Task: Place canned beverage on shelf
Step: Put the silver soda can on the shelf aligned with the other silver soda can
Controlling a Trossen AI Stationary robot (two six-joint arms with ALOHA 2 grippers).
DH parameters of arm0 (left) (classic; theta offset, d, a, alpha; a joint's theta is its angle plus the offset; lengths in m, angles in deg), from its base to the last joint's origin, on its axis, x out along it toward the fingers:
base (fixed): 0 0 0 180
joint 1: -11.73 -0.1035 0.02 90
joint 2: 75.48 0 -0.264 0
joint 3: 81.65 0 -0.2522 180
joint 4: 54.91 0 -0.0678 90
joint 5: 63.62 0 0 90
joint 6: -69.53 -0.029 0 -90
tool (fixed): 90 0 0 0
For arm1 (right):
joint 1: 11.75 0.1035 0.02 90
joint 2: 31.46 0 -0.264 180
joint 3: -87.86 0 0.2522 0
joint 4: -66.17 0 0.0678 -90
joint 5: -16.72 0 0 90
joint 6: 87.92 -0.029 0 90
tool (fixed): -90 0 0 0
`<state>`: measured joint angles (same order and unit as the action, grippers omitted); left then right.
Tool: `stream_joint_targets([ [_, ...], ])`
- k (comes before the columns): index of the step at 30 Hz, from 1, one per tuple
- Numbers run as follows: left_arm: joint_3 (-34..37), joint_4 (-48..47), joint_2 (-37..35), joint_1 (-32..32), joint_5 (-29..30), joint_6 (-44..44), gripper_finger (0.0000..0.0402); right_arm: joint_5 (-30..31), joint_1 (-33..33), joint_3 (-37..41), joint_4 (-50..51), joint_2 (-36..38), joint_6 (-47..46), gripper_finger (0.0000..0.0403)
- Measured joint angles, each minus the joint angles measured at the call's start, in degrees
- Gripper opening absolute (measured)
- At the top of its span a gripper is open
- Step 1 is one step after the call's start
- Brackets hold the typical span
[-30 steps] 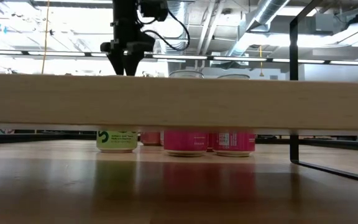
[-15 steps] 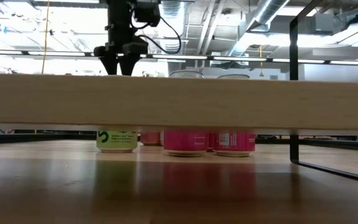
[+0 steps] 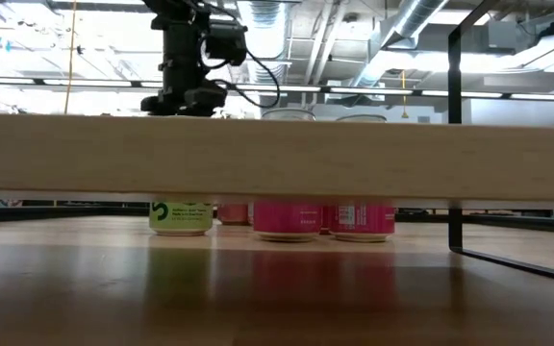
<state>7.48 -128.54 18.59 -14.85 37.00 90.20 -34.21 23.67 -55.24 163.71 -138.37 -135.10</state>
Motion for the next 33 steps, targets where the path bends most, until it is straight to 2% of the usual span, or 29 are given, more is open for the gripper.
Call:
stream_joint_targets([
  [12,4.9,8.3,0.0,-0.5,-2.9,-2.6,0.0304,0.0,-1.1,0.0,0.9,0.0,0.0,0.0146],
  [21,5.0,10.3,0.0,-1.2,-1.7,-4.3,0.0272,0.0,-1.1,0.0,1.6,0.0,0.0,0.0146],
  [29,5.0,10.9,-0.3,-1.4,-2.7,-6.2,0.0327,0.0,-1.1,0.0,2.0,0.0,-0.1,0.0146],
  [33,5.0,12.0,-0.3,-1.4,-3.3,-7.6,0.0339,0.0,-1.1,0.0,2.4,0.0,-0.4,0.0146],
])
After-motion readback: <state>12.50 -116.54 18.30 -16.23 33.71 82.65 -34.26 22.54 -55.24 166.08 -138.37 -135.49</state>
